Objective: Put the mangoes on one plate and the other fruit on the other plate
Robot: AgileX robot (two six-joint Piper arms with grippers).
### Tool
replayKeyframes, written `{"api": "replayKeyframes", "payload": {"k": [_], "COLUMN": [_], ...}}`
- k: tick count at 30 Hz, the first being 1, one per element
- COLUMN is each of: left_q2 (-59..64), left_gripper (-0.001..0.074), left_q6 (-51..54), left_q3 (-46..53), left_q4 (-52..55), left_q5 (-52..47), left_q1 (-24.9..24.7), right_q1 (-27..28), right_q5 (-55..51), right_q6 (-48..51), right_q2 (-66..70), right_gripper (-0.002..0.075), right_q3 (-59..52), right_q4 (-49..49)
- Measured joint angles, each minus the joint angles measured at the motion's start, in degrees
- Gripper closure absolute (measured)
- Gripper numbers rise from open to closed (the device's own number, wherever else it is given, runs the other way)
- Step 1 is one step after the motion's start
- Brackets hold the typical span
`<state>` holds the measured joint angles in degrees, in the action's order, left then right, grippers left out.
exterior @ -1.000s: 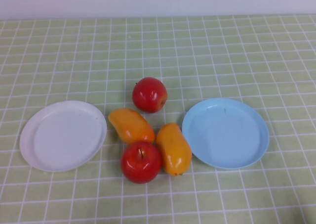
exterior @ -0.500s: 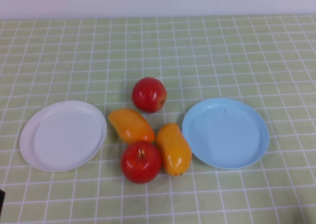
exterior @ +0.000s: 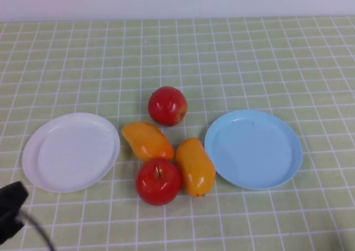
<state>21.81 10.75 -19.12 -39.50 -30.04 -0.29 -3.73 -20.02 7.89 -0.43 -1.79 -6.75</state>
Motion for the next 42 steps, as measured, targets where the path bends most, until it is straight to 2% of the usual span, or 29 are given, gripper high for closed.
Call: {"api": "replayKeyframes", "payload": {"k": [5,11,14,19,25,28,33,34,36,41,42], "left_q2": [17.1,35.6,43.1,54.4,60.3,61.1,61.8,61.9,62.9,65.8,66.2], "left_gripper": [0.0734,0.0734,0.0734,0.0734,0.0734,0.0734,0.0717,0.0699,0.0617,0.0243,0.0188], "left_q6": [7.7,12.8,12.6,4.4,-2.2,-3.5,-4.0,-4.0,-4.0,-1.2,0.0], "left_q3": [-11.1,-24.1,-30.7,-42.8,-48.9,-49.1,-49.2,-49.2,-49.2,-49.2,-49.2], "left_q4": [2.3,3.7,7.2,20.4,29.5,30.7,35.2,35.9,36.6,37.2,37.2], "left_q5": [-10.9,-16.1,-16.2,-20.7,-25.6,-27.8,-29.7,-30.0,-31.2,-32.1,-31.3], "left_q1": [0.0,-1.7,-5.9,-17.1,-29.8,-33.4,-36.8,-36.8,-36.8,-36.8,-36.8], "right_q1": [0.0,0.0,0.0,0.0,0.0,0.0,0.0,0.0,0.0,0.0,0.0], "right_q5": [0.0,0.0,0.0,0.0,0.0,0.0,0.0,0.0,0.0,0.0,0.0], "right_q6": [0.0,0.0,0.0,0.0,0.0,0.0,0.0,0.0,0.0,0.0,0.0], "right_q2": [0.0,0.0,0.0,0.0,0.0,0.0,0.0,0.0,0.0,0.0,0.0], "right_gripper": [0.0743,0.0742,0.0743,0.0743,0.0743,0.0742,0.0743,0.0742,0.0743,0.0742,0.0742], "right_q3": [0.0,0.0,0.0,0.0,0.0,0.0,0.0,0.0,0.0,0.0,0.0], "right_q4": [0.0,0.0,0.0,0.0,0.0,0.0,0.0,0.0,0.0,0.0,0.0]}}
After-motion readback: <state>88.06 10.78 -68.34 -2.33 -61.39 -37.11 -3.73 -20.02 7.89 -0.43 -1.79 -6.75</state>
